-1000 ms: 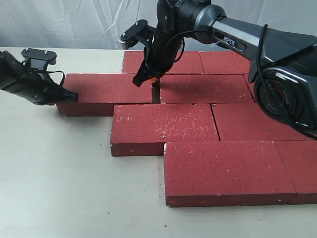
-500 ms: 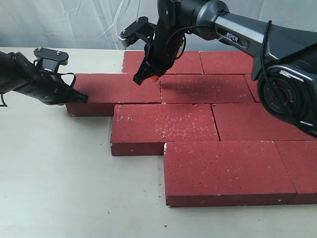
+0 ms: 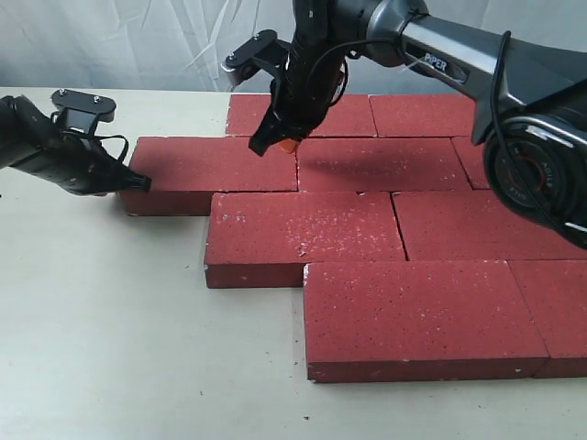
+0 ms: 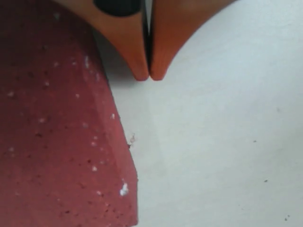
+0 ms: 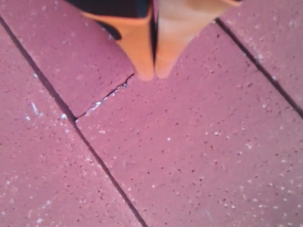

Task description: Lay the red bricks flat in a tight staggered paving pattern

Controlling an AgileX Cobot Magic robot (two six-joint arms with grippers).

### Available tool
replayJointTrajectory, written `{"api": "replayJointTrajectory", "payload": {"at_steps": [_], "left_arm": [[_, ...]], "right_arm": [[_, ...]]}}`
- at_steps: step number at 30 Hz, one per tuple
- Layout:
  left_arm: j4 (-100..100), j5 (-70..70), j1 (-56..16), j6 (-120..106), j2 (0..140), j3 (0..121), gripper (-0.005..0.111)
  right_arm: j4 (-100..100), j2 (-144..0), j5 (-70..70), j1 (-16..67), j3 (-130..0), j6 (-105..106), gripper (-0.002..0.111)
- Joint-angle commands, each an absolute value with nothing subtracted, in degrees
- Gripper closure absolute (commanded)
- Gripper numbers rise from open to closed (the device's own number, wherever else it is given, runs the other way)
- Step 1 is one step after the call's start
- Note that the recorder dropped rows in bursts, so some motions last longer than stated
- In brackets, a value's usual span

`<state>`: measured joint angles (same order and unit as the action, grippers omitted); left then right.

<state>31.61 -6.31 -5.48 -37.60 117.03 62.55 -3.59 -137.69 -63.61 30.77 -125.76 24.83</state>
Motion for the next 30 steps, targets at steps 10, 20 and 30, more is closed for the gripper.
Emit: {"api": "replayJointTrajectory", "payload": {"at_steps": [10, 20, 30], "left_arm": [[31.05, -7.93, -4.5, -37.53, 113.15, 62.77, 0.107], [28.8, -13.85, -4.5, -37.53, 107.03, 62.77, 0.107], [28.85, -18.13, -4.5, -37.53, 102.66, 62.77, 0.107]], "right_arm": [[-19.54, -131.62, -69.96, 31.47, -124.6, 32.5, 0.109], [-11.8, -129.37, -69.96, 32.14, -123.37, 22.52, 0.109], [3.18, -114.94, -69.96, 31.76, -104.95, 20.78, 0.109]]}}
